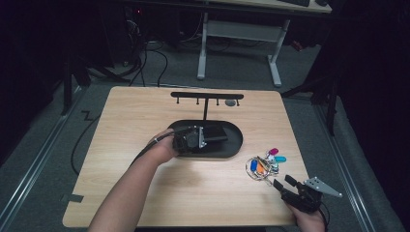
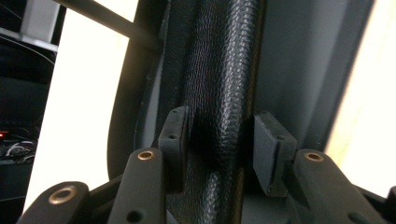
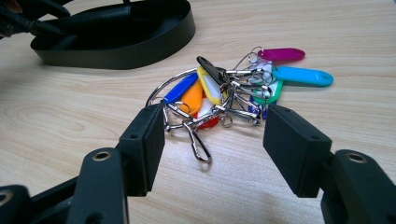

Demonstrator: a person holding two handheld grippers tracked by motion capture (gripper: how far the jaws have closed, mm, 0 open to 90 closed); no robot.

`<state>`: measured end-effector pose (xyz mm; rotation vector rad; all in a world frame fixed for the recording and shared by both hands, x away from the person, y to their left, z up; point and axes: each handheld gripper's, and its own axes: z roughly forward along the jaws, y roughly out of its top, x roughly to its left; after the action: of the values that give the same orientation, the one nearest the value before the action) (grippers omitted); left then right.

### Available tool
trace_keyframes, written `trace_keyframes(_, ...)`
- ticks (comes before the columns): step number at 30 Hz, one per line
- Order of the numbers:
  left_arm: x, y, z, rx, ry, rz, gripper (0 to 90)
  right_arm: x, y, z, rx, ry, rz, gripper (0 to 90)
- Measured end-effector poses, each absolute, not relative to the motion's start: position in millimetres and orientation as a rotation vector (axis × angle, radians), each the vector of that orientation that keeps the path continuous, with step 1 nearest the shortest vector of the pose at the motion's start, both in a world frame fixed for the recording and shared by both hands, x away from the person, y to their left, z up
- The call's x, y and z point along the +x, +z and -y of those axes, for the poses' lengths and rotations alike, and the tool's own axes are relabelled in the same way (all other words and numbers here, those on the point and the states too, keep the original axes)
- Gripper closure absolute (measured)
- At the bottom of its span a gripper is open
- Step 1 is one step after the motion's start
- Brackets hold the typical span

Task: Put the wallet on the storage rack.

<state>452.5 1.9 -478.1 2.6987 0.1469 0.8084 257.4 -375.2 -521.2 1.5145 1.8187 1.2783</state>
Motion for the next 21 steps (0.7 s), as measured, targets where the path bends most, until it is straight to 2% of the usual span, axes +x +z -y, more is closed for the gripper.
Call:
trace_keyframes(16,425,-457,-20,2.576,0.746,-0.266,59.1,258,-518,373,1.489,1.275,-1.827,39.0)
trace_keyframes(21,410,-458,-34,2.519,0.736,-0.335,55.9,257,-518,371,1.477,1.268,-1.84,39.0)
